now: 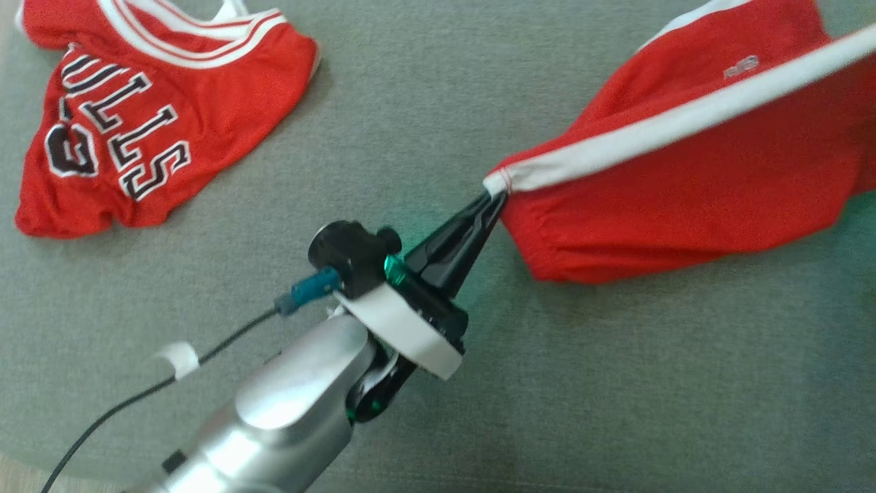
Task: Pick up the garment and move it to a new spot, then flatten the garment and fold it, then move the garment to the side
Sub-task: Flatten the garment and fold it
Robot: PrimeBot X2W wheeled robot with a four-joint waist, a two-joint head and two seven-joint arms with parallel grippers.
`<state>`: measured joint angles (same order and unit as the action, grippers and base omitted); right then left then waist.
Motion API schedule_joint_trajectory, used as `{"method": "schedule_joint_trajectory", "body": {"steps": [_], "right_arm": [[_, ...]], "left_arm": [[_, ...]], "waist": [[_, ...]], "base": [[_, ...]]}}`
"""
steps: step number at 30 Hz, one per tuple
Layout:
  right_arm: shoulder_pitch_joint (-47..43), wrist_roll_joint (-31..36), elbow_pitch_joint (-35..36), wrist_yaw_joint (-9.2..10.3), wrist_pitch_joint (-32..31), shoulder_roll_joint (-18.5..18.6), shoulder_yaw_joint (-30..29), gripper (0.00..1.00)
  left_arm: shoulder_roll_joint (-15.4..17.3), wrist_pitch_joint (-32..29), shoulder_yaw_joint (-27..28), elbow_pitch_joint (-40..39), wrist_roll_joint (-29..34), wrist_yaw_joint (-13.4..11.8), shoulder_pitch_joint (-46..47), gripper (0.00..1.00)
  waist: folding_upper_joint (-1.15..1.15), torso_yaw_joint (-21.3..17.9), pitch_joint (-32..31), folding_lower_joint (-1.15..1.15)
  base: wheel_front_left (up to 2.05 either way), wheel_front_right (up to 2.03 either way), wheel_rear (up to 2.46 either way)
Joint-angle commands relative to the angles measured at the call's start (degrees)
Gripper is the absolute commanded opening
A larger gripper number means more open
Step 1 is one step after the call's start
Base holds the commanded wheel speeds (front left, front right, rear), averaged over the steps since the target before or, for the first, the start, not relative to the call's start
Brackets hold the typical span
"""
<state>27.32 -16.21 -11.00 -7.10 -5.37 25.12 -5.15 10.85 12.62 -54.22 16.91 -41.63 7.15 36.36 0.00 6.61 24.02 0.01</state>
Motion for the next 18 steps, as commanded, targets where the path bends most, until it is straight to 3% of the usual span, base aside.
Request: {"method": "schedule_joint_trajectory", "body": {"steps": [1,5,6,8,9,10,11,12,16,18], "right_arm": [[2.57,0.59,-0.73,-0.39,-0.42,2.17,2.04,0.00],[9.36,1.21,-8.29,-0.39,-0.13,2.78,7.33,0.01],[10.76,1.12,-9.97,-0.39,0.08,2.76,8.66,0.07],[13.05,0.30,-13.11,-0.39,0.80,2.33,10.41,0.43],[13.97,0.04,-14.46,-0.39,1.58,2.21,11.04,0.92],[14.84,-0.19,-15.64,-0.39,2.45,2.07,11.54,1.00],[15.46,-0.48,-16.66,-0.39,3.31,2.00,12.06,1.00],[15.80,-0.98,-17.52,-0.39,4.24,2.04,12.57,1.00],[15.54,-3.51,-19.43,-0.39,5.34,2.79,13.98,1.00],[14.66,-5.72,-20.33,-0.39,4.69,4.30,14.75,1.00]], "left_arm": [[0.10,0.54,1.02,-0.83,-1.80,0.32,2.90,0.00],[-0.23,1.41,-1.34,0.23,-6.11,0.33,5.47,0.00],[-0.16,1.60,-2.02,0.43,-6.74,0.33,6.18,0.00],[-0.22,1.93,-2.72,1.07,-8.15,0.33,7.09,0.00],[-0.26,2.07,-2.73,1.55,-8.46,0.33,7.47,0.00],[-0.40,2.17,-2.68,2.07,-8.82,0.33,7.65,0.24],[-0.53,2.24,-2.79,2.52,-8.97,0.33,7.78,0.49],[-0.60,2.29,-2.40,3.28,-8.57,0.33,7.81,1.00],[-1.14,2.35,0.51,4.11,-5.06,0.24,6.74,1.00],[-1.06,2.36,3.47,2.84,0.95,-1.79,5.45,1.00]], "waist": [[0.00,1.01,0.97,-0.01],[0.00,2.13,2.26,-0.01],[0.00,2.39,2.53,-0.01],[0.00,2.83,2.92,-0.01],[0.00,3.02,3.05,-0.01],[0.00,3.17,3.09,-0.01],[0.00,3.34,3.03,-0.01],[0.00,3.56,2.89,-0.01],[0.00,3.92,2.21,-0.01],[0.00,4.12,1.66,-0.01]], "base": [[0.00,0.00,0.00],[0.00,0.00,0.00],[0.00,0.00,0.00],[0.00,0.00,0.00],[0.00,0.00,0.00],[0.00,0.00,0.00],[0.00,0.00,0.00],[0.00,0.00,0.00],[0.00,0.00,0.00],[0.00,0.00,0.00]]}}
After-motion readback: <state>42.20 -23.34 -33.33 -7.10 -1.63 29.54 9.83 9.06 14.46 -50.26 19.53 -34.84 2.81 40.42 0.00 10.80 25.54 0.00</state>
